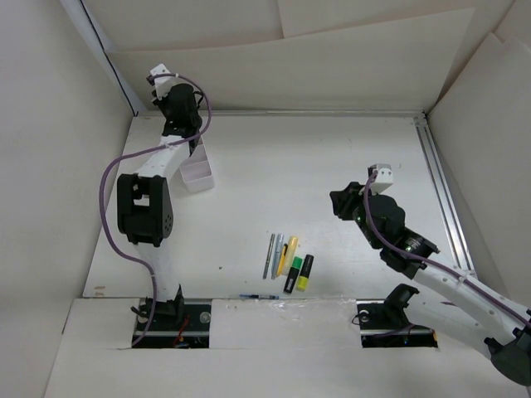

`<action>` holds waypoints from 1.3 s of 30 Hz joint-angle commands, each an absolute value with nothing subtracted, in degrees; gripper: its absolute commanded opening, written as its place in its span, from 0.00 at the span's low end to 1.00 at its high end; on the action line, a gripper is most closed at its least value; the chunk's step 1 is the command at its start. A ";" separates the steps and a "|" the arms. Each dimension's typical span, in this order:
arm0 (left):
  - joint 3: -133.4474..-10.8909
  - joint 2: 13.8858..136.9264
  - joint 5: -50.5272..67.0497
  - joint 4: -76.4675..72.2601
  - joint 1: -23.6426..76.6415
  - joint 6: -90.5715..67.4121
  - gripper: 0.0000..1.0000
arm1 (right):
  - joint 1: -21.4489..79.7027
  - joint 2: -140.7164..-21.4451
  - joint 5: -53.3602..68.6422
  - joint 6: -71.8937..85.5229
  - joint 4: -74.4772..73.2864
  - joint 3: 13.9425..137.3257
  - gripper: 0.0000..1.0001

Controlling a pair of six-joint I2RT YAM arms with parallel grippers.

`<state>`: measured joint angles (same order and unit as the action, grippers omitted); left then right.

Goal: Sort the stationery into containers
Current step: Place the pen in the storage box, then pick up the pen from the center of the board.

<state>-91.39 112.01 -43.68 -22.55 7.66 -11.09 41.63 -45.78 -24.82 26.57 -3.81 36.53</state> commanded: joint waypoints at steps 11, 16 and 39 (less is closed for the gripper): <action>-84.20 108.11 -47.37 -33.22 7.47 -7.03 0.00 | 41.31 -45.00 -24.43 26.37 -1.41 36.65 0.34; -83.06 108.11 -47.90 -34.01 8.09 -6.51 0.00 | 41.31 -45.00 -24.43 26.37 -1.41 36.65 0.34; -80.16 88.89 -33.61 -11.20 10.02 -25.64 0.16 | 41.31 -45.53 -23.38 25.14 -1.41 37.18 0.05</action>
<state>-80.14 97.47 -41.43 -19.22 10.00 -15.97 41.63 -45.80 -23.75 25.89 -3.84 36.53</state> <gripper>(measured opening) 0.193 0.110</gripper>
